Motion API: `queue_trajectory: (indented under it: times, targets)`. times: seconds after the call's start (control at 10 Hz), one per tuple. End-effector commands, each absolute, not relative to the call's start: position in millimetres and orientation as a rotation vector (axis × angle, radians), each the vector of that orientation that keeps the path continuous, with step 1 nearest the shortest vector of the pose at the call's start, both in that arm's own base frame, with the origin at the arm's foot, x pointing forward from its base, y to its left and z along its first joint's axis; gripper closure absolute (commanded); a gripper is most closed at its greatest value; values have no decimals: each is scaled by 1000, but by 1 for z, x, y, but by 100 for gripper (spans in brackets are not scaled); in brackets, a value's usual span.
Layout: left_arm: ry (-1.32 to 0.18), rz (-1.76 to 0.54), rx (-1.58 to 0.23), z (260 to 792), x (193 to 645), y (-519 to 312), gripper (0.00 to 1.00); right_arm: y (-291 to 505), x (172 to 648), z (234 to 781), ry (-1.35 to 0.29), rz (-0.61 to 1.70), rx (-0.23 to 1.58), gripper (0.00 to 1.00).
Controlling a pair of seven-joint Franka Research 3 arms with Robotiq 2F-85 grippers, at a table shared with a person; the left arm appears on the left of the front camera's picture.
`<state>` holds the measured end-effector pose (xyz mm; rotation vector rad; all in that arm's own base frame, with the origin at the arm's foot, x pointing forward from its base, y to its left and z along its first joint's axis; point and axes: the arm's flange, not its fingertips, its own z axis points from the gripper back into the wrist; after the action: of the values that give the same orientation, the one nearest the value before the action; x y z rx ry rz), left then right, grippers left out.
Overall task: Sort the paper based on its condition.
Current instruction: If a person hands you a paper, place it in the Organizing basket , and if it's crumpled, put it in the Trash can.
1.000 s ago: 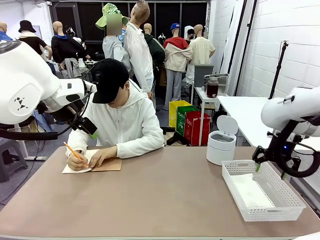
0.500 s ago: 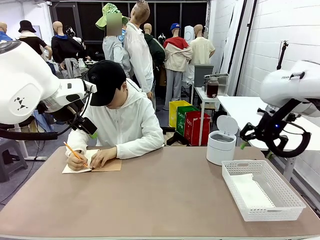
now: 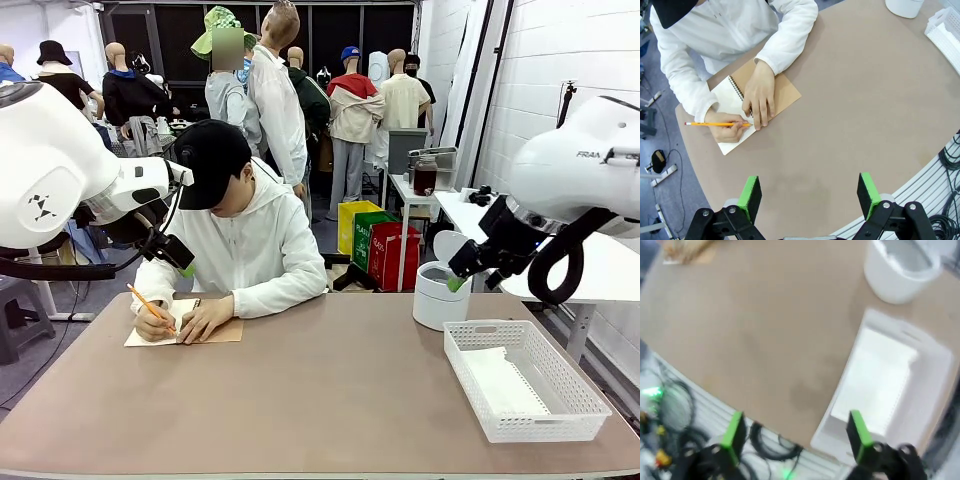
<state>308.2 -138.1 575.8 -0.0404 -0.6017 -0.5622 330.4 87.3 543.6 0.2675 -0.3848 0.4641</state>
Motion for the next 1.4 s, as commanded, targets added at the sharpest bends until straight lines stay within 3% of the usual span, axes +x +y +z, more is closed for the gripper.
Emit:
queue_trajectory:
  times: [0.0,0.8,1.1,1.3]
  targets:
    - [-602,-562,-42,576,308,-137,0,86,330,530,-452,658,334,0]
    - [-602,-562,-42,576,308,-137,0,96,328,535,-436,705,290,0]
    - [-602,-562,-42,576,308,-137,0,113,316,545,-661,949,349,0]
    - [-602,-562,-42,576,308,-137,0,122,311,552,-725,1064,375,0]
